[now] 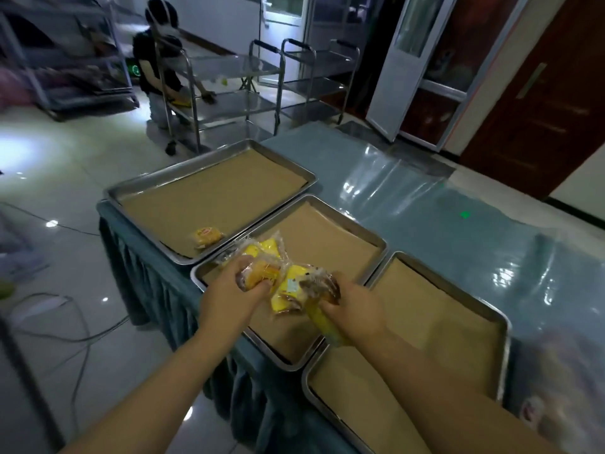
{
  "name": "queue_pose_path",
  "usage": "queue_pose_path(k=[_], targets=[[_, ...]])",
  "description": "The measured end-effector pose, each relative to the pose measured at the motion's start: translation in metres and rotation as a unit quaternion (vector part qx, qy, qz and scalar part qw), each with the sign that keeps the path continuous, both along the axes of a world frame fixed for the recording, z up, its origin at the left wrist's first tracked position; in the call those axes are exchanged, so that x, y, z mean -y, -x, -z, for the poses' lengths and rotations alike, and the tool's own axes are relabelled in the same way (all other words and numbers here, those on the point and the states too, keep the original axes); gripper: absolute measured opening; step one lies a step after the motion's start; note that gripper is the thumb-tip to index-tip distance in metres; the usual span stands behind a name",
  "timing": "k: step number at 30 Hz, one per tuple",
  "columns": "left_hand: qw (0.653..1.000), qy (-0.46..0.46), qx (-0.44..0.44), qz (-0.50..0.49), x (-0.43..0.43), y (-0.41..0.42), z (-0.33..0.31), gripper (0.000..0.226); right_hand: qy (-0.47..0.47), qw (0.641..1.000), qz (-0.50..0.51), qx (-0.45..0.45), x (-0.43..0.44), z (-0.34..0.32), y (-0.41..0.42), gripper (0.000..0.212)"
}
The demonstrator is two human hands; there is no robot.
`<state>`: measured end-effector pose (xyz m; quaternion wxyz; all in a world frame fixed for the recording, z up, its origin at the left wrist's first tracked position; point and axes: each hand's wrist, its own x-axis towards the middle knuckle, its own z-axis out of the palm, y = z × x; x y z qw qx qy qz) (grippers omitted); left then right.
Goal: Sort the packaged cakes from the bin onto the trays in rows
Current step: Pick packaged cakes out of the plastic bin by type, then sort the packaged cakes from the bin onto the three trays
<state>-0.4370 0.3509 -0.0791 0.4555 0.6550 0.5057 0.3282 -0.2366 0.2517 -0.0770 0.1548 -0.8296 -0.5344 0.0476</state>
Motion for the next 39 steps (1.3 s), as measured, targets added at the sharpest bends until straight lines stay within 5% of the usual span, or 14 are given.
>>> queue_pose_path(k=[7,10,19,24,29,39], targets=[[0.998,0.016,-0.05,0.044,-0.01,0.005,0.021,0.042,-0.054,0.984,0.168,-0.029,0.02,0.024,-0.011,0.043],[0.995,0.014,-0.059,0.084,-0.01,-0.008,0.026,0.04,-0.047,0.983,0.172,0.032,0.043,0.037,-0.025,0.047],[0.979,-0.005,-0.066,0.193,-0.014,-0.085,0.027,0.045,0.196,0.973,0.074,0.095,0.089,0.074,-0.05,0.055],[0.97,-0.012,-0.08,0.23,-0.009,-0.126,0.031,0.052,0.092,0.986,0.023,0.139,0.092,0.074,-0.05,0.046],[0.97,0.002,-0.085,0.23,-0.014,-0.141,0.039,0.05,-0.027,0.995,0.066,0.072,0.059,0.068,-0.059,0.005],[0.979,-0.003,-0.065,0.192,-0.092,-0.106,0.03,0.037,-0.062,0.997,-0.03,-0.028,-0.062,0.029,-0.044,0.025]])
